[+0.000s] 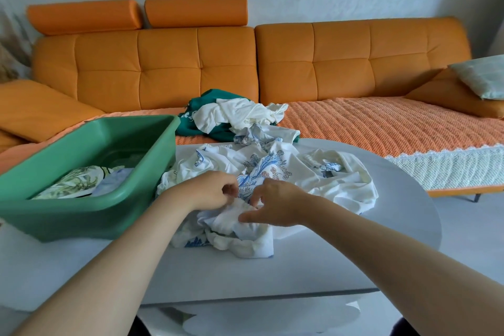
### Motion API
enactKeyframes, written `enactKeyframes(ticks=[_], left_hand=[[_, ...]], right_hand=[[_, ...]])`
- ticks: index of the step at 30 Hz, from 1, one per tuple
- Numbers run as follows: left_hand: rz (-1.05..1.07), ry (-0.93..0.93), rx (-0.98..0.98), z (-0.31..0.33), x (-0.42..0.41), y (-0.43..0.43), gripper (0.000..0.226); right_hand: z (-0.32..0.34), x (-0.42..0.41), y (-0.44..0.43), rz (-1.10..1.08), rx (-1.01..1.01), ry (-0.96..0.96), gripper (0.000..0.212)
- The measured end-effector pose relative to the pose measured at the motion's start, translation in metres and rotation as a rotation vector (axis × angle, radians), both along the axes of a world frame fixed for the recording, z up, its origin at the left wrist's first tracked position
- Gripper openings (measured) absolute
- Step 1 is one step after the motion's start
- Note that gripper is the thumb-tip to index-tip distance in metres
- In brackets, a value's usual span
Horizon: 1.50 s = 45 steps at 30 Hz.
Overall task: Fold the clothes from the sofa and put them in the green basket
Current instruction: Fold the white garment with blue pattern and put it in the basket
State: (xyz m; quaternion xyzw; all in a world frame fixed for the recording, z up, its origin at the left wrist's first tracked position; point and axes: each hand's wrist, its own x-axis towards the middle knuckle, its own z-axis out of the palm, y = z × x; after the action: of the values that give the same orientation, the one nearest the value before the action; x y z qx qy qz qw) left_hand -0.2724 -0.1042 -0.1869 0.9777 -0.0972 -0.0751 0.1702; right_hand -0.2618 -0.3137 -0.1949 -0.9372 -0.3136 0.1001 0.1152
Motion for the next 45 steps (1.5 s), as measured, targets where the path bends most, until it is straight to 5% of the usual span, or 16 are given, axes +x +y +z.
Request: enactKeyframes(ticks=[4,7,10,12,14,16,19,22,25,31,35,37,39,41,43,45], left_hand=[[0.048,-0.2,-0.119,0.01,-0.014,0.009,0.021],[0.128,-0.197,-0.222,0.026,-0.029,0.013,0.014],[0.136,0.085,0.025,0.035,-0.044,0.019,0.012],[0.168,0.467,0.086,0.03,-0.059,0.025,0.018],[0.164,0.706,-0.054,0.024,-0.07,0.027,0.03],[0.094,0.543,-0.163,0.019,-0.064,0.029,0.036],[0.111,0.111,-0.203,0.015,-0.046,0.029,0.041],[0.127,-0.045,-0.058,0.0,-0.032,0.026,0.035],[0.138,0.149,0.156,-0.009,-0.024,0.012,0.065],[0.049,0.318,0.286,0.004,-0.021,-0.018,0.066],[0.133,0.668,-0.021,0.014,-0.027,-0.033,0.033],[0.05,0.809,-0.087,0.02,-0.024,-0.037,0.02],[-0.002,0.685,-0.049,0.02,-0.013,-0.038,0.015],[0.054,0.298,-0.037,0.013,0.005,-0.038,0.015],[0.152,-0.038,-0.11,0.001,0.023,-0.035,0.019],[0.165,-0.147,-0.101,-0.012,0.035,-0.032,0.031]], right_hand=[[-0.001,-0.004,0.008,0.024,-0.052,0.122,0.034],[0.01,-0.007,0.013,0.036,0.134,0.136,0.012],[0.029,-0.011,0.014,0.118,0.386,0.406,0.042],[0.034,-0.015,0.011,0.256,0.306,0.665,0.032],[0.029,-0.018,0.012,0.303,0.262,0.848,0.023],[0.021,-0.014,0.015,0.247,0.309,0.7,0.025],[0.006,0.0,0.009,0.251,0.036,0.098,0.053],[-0.009,0.004,0.002,0.224,-0.098,0.079,0.088],[-0.012,0.006,-0.002,0.203,-0.023,0.049,0.071],[0.003,0.022,-0.037,0.112,-0.266,0.045,0.043],[0.01,0.036,-0.064,0.023,-0.479,0.123,0.026],[0.011,0.044,-0.075,0.017,-0.325,0.29,0.029],[0.012,0.052,-0.075,-0.046,0.079,0.456,0.029],[0.013,0.06,-0.068,-0.101,0.286,0.303,0.023],[0.007,0.069,-0.059,-0.163,0.234,-0.01,0.026],[-0.003,0.076,-0.055,-0.158,0.165,-0.104,0.044]])
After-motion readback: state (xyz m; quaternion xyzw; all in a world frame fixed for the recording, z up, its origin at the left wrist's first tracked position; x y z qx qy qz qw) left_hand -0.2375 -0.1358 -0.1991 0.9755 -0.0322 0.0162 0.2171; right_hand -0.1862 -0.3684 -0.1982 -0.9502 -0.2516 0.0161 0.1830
